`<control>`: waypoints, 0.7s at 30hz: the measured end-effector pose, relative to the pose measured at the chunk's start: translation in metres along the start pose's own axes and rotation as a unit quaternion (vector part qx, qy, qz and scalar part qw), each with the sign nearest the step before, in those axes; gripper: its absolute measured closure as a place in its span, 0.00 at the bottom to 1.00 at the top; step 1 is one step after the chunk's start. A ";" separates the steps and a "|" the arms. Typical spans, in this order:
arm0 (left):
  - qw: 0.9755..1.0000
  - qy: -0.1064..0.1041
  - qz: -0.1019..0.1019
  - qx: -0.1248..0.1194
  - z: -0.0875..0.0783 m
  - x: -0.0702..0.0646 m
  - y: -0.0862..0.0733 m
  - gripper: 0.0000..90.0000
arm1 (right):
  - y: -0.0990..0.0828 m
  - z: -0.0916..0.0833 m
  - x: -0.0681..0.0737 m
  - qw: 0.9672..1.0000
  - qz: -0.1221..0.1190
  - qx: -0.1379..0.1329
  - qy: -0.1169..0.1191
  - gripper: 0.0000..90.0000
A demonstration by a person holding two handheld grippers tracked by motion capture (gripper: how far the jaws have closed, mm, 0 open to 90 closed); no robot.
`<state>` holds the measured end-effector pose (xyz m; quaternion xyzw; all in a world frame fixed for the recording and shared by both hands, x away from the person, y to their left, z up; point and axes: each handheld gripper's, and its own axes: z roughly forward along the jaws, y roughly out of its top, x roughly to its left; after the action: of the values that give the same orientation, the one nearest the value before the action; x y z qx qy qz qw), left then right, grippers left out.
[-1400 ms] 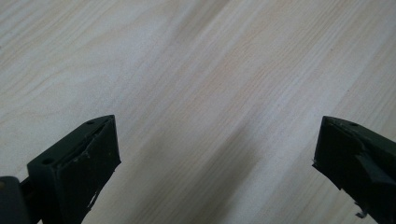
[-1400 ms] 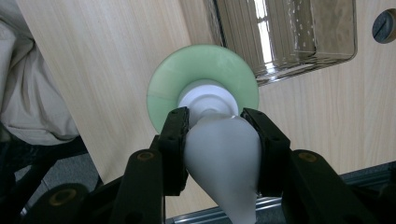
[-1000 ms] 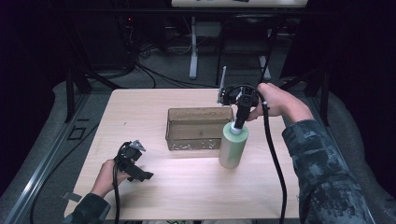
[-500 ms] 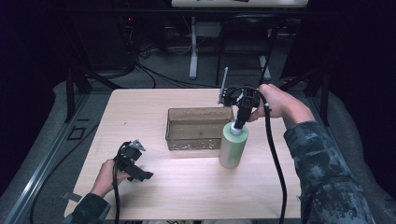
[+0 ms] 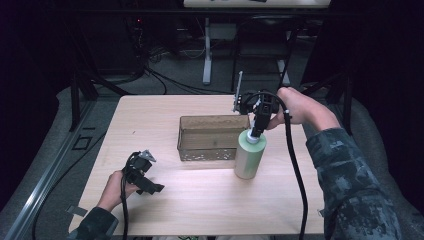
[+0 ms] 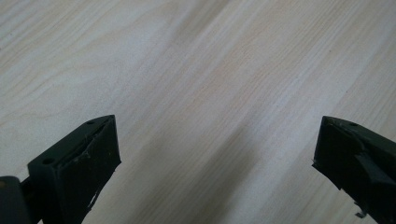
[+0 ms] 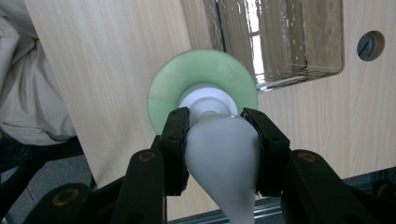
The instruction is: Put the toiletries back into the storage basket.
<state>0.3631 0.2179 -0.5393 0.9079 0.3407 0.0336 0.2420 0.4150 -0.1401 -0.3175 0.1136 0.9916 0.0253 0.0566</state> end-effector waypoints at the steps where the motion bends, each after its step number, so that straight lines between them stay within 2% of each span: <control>1: 1.000 0.000 -0.001 0.000 0.000 0.000 0.000 0.00 | 0.000 -0.003 0.001 1.000 0.000 0.000 0.001 0.70; 21: 1.000 -0.001 0.000 0.003 0.001 0.000 0.000 0.00 | 0.002 -0.023 0.006 1.000 -0.021 -0.004 0.001 0.70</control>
<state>0.3634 0.2180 -0.5402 0.9086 0.3408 0.0315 0.2395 0.4064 -0.1379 -0.2954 0.0923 0.9937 0.0285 0.0563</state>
